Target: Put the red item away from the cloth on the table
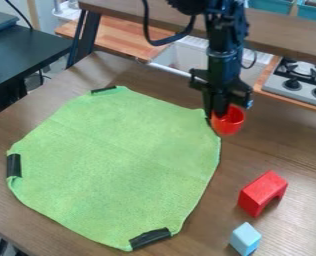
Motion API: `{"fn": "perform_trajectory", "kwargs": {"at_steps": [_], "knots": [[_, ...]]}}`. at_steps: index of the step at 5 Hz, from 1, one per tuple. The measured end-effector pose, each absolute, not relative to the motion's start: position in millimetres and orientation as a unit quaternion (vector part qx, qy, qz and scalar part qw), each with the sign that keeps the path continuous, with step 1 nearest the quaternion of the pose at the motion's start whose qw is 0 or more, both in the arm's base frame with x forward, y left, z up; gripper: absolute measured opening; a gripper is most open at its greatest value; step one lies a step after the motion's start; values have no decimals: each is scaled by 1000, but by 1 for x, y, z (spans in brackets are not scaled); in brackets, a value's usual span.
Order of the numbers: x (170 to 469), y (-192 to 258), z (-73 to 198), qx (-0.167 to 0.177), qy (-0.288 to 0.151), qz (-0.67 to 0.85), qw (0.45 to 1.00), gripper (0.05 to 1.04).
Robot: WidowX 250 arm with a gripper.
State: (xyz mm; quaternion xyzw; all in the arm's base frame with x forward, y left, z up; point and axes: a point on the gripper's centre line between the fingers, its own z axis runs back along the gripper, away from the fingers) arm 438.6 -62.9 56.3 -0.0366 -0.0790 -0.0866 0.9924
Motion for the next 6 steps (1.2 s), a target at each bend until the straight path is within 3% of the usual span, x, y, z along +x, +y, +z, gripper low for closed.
{"fn": "perform_trajectory", "kwargs": {"at_steps": [1, 4, 5, 6], "knots": [[441, -90, 62, -35, -95, -109, 989, 82], [450, -114, 27, 0, -106, -116, 988, 109], [452, -114, 25, 12, -103, -107, 989, 287], [452, -113, 23, 12, -103, -115, 988, 570]]}}
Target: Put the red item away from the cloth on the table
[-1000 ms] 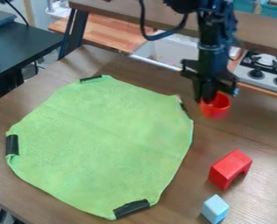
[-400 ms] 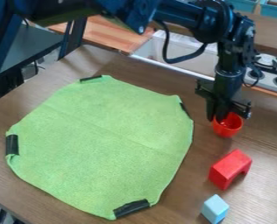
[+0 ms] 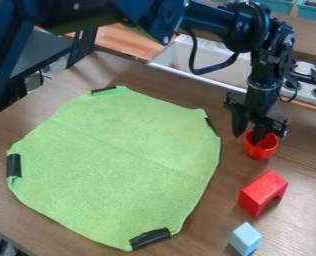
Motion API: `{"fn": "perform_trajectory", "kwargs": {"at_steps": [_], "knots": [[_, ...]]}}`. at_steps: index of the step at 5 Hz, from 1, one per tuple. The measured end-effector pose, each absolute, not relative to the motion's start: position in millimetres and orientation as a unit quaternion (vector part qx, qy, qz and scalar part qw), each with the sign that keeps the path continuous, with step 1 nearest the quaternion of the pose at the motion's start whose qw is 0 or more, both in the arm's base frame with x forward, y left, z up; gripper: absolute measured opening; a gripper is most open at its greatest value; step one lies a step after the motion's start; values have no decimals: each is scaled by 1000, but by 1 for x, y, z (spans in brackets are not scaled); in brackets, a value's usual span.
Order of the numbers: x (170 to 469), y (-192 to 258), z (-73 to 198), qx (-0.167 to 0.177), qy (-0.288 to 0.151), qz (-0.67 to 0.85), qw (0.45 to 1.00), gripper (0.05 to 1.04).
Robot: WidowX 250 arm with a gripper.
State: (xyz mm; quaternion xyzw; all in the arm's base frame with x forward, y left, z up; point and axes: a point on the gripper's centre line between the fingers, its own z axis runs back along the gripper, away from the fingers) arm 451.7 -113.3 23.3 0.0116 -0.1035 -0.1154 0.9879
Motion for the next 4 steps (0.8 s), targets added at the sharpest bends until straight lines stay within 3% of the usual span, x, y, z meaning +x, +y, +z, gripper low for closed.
{"fn": "perform_trajectory", "kwargs": {"at_steps": [1, 2, 3, 4], "knots": [[449, -106, 26, 2, -94, -111, 989, 894], [447, -91, 69, -5, -129, -102, 986, 1003], [433, -65, 111, 1, -161, -85, 983, 999], [412, -24, 144, 47, -155, -55, 985, 998]]}}
